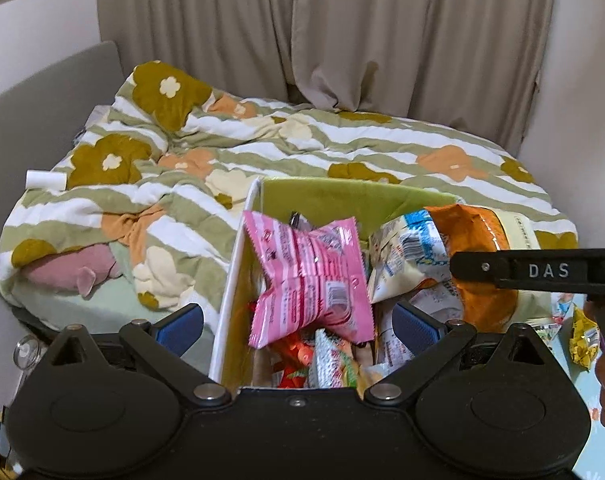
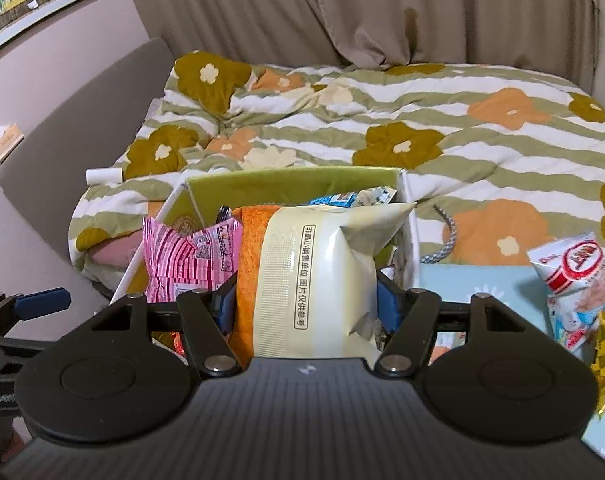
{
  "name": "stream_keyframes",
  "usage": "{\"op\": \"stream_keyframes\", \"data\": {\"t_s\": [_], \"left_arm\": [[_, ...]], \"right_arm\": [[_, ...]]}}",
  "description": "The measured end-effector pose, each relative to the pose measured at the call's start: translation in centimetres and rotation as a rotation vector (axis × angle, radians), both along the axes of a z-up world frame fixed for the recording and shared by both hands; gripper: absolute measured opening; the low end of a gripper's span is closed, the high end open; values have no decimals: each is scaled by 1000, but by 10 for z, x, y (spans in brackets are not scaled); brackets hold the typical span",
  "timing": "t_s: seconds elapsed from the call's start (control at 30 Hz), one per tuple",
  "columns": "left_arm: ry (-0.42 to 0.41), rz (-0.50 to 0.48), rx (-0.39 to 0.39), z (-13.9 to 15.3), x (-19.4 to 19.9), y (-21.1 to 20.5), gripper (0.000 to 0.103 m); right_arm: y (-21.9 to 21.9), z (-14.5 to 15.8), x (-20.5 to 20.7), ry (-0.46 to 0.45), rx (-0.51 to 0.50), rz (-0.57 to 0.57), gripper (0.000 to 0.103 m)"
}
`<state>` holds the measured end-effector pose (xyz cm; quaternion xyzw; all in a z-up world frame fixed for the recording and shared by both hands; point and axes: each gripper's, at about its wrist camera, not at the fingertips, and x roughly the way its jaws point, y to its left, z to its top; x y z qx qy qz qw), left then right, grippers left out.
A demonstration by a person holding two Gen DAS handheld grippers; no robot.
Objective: Organize snacks
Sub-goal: 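Carry both bags into the cardboard box and open both tools, then move both tools back to the snack pile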
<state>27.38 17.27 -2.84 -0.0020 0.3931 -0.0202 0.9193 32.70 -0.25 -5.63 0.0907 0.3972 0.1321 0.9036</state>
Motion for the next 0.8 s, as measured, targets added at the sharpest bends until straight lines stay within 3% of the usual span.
{"op": "stream_keyframes", "data": {"t_s": [0.07,0.13,0.4,0.8], "left_arm": [[9,9,1,-3,0,1,102],[18,18,6,-6,0,2,102],[41,45,-1,-13,-5,7,102],[-9,20,-16,8,-26,4,102]], "right_arm": [[2,-4,4,8,7,12,84],[4,-7,5,-2,23,12,102],[3,-12,-2,-35,27,17,103],[-7,11,-30,-98,-7,-11,103]]}}
